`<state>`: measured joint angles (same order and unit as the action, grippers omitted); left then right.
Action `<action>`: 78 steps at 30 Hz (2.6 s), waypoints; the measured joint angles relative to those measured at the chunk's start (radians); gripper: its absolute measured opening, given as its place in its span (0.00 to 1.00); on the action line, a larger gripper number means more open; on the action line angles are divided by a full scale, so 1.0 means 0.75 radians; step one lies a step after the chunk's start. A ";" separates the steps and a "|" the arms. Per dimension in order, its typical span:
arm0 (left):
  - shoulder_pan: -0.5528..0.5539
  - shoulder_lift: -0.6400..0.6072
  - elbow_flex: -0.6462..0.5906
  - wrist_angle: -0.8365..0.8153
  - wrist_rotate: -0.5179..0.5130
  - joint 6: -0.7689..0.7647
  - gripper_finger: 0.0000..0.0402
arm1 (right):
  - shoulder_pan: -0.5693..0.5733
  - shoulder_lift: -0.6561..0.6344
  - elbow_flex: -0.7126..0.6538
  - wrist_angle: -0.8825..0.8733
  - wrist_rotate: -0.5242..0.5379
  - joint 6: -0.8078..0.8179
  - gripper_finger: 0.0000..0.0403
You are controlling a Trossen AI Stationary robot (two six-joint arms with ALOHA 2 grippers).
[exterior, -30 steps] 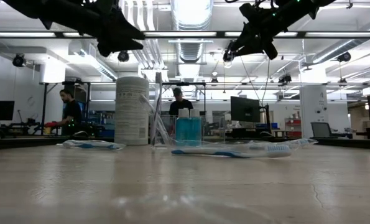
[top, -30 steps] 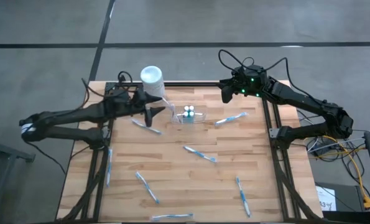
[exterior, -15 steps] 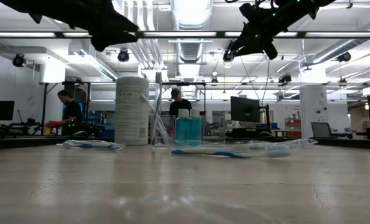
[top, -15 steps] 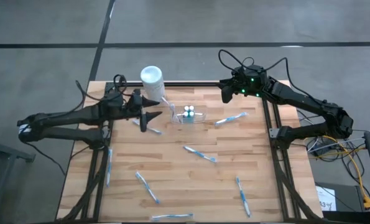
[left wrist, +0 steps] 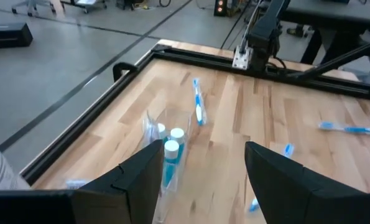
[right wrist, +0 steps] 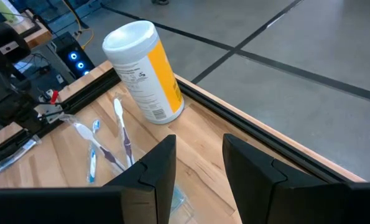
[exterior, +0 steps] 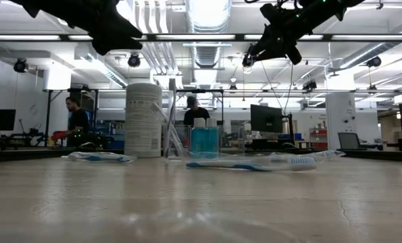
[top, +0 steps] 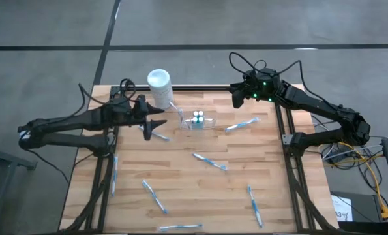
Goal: Pick & Place toothbrushing station
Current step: Adjust the transparent organizer
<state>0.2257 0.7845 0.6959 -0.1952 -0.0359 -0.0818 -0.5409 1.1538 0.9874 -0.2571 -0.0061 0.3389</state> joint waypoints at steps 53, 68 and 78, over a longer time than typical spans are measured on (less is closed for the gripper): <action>-0.026 1.181 0.947 -0.359 0.023 0.341 0.57 | 0.000 0.000 0.000 0.000 0.000 0.000 0.32; -0.024 1.434 1.034 -0.250 0.130 0.353 0.57 | 0.000 0.000 0.000 0.000 0.000 0.000 0.32; 0.012 1.498 1.030 -0.276 0.118 0.334 0.54 | 0.000 0.000 -0.001 0.000 0.000 0.000 0.32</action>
<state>0.2350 1.9080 1.4680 -0.4026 0.0526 0.1686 -0.5410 1.1538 0.9871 -0.2569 -0.0063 0.3389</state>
